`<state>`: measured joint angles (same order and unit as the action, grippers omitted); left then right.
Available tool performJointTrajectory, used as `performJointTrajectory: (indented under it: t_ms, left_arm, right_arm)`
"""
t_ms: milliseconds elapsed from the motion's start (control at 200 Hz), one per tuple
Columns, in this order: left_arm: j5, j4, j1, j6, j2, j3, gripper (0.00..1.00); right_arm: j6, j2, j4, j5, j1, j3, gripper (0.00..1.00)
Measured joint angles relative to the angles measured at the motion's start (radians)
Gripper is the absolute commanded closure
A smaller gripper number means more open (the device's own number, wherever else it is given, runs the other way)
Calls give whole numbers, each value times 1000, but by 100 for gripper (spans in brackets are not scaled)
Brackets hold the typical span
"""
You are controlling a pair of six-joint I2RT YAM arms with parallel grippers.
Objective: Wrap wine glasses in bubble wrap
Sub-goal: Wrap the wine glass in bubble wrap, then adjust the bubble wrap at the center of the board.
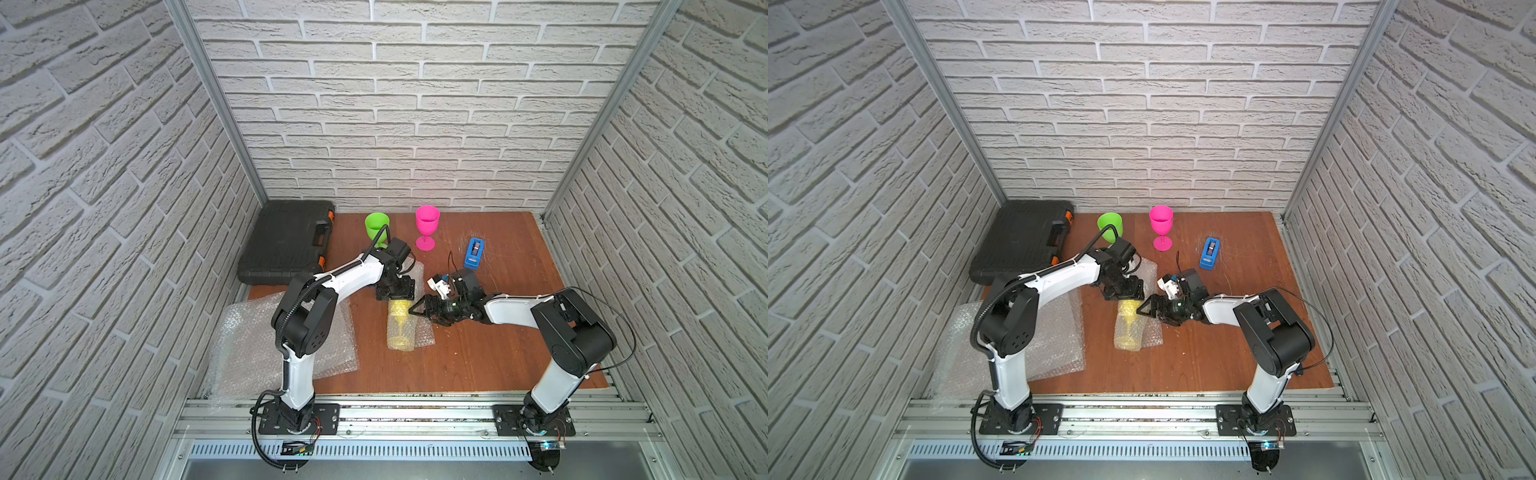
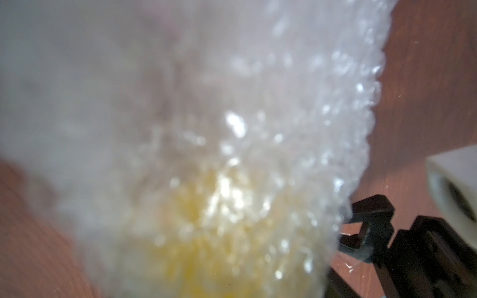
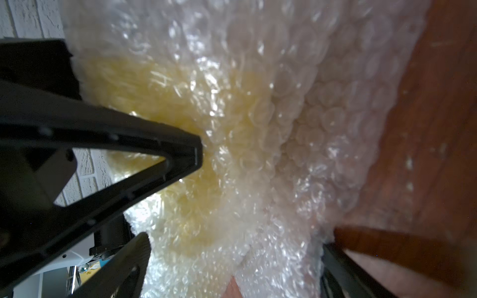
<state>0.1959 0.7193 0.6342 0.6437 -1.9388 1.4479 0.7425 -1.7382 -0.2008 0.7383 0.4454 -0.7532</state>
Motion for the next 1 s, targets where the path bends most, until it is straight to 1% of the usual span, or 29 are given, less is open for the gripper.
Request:
performJointTrajectory:
  t_ms: [175, 315, 390, 520, 665, 765, 840, 925, 1000]
  left_arm:
    - [-5, 3, 1, 4, 0, 1, 24]
    - [-8, 4, 1, 5, 0, 2, 24]
    - [-10, 5, 2, 7, 0, 2, 24]
    - [-11, 10, 2, 14, -4, 7, 24]
    - [-13, 11, 3, 21, -6, 10, 25]
    - [-13, 11, 3, 24, -6, 10, 25]
    - [-16, 11, 3, 28, -6, 10, 24]
    - [-19, 11, 4, 32, -6, 10, 23]
    - [-24, 11, 6, 39, -6, 10, 18]
  right_arm:
    - [24, 39, 11, -19, 31, 24, 2]
    - [22, 103, 76, -50, 55, 14, 2]
    - [13, 123, 120, -74, 76, -11, 4]
    - [10, 124, 171, -106, 123, -61, 12]
    - [14, 104, 220, -146, 158, -106, 27]
    - [25, 97, 245, -175, 169, -115, 40]
    - [34, 92, 265, -196, 179, -119, 52]
    - [34, 90, 293, -220, 187, -125, 62]
    - [33, 90, 313, -235, 192, -133, 74]
